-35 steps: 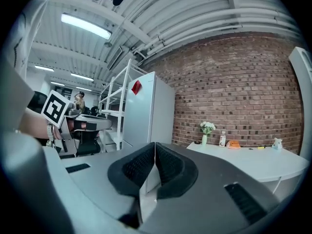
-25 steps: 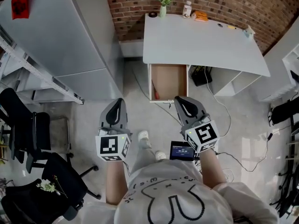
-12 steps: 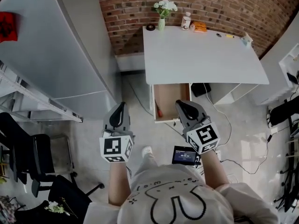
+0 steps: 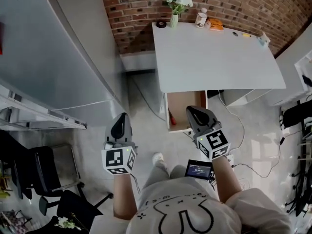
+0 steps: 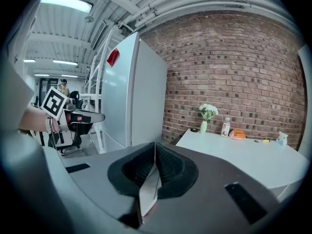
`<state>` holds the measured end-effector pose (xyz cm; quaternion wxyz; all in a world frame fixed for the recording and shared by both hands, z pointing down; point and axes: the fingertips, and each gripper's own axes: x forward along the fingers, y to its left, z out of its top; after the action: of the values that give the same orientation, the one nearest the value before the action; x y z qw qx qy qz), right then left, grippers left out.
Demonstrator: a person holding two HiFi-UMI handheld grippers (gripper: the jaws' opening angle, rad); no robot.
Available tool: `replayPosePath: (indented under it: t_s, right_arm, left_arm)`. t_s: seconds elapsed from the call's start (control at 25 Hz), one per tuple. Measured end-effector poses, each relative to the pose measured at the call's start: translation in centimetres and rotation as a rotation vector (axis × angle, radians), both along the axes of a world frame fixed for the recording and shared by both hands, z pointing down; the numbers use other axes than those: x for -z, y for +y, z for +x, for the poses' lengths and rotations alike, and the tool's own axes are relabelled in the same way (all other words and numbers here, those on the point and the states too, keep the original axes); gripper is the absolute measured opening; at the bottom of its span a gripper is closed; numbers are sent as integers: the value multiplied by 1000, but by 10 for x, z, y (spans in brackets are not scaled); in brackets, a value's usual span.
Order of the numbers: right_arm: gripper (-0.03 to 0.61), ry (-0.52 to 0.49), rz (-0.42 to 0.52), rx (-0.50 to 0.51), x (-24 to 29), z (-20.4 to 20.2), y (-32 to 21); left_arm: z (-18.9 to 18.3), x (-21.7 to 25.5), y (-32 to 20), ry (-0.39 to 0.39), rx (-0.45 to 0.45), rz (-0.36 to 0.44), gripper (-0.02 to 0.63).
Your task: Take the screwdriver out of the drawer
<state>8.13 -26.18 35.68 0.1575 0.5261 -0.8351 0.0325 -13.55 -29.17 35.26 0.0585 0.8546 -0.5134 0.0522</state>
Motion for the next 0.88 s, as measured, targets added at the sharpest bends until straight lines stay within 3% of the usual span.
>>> replayPosePath:
  t_s: [0.32,0.6,0.88]
  right_arm:
    - [20,3,-98,10,-53,11,-18]
    - [20,13,-178,92,-112,5,-25]
    - [20,-4,-237,119,-170,12,-38]
  left_arm:
    - [-11,-53,-14,-24,38,-95,9]
    - [-17,-117,-9,-16,120,-169,9]
    - [-11,-173,-10,-38,134,-229,9]
